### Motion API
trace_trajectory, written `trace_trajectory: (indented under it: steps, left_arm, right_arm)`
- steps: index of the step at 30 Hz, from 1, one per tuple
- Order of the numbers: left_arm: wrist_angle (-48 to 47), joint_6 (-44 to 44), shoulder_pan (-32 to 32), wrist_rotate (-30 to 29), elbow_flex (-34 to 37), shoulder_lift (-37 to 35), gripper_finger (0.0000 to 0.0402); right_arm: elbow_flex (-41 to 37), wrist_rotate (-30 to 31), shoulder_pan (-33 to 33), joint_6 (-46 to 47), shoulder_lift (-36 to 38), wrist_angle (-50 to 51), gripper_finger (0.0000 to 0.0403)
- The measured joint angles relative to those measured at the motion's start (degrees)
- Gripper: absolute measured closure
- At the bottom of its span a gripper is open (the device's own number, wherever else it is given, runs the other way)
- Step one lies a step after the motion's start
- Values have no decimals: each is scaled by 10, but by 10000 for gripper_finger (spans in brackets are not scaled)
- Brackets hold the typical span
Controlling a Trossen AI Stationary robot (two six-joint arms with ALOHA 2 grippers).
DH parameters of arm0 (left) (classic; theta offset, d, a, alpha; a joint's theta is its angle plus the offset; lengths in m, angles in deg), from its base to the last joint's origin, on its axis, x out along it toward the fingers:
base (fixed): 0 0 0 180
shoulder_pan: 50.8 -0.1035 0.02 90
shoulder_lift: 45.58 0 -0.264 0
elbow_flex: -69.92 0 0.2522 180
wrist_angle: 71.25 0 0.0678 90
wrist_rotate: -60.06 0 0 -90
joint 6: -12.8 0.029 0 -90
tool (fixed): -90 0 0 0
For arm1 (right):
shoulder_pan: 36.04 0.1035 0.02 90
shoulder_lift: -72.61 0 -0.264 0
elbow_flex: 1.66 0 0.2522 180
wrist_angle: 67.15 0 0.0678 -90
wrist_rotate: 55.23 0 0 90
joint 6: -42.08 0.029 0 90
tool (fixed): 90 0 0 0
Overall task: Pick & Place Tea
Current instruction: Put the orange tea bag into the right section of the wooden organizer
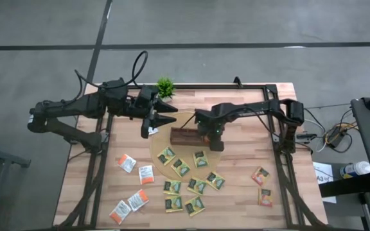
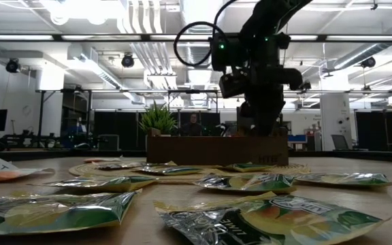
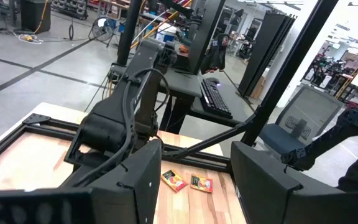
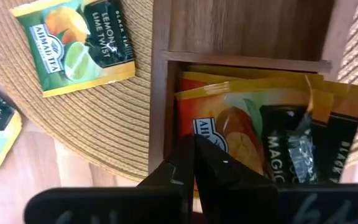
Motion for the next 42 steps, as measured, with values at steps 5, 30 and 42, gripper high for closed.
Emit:
trace_trajectory:
  steps: [5, 30, 42]
  left_arm:
    - [0, 0, 0, 0, 0, 0, 213]
    - [0, 0, 0, 0, 0, 0, 213]
    - [0, -2, 0, 0, 0, 0, 213]
  right_arm:
    - [2, -1, 0, 2, -16, -4, 395]
    - [-2, 49, 5, 21, -28, -64, 395]
    - [-1, 10, 1, -1, -48, -82, 395]
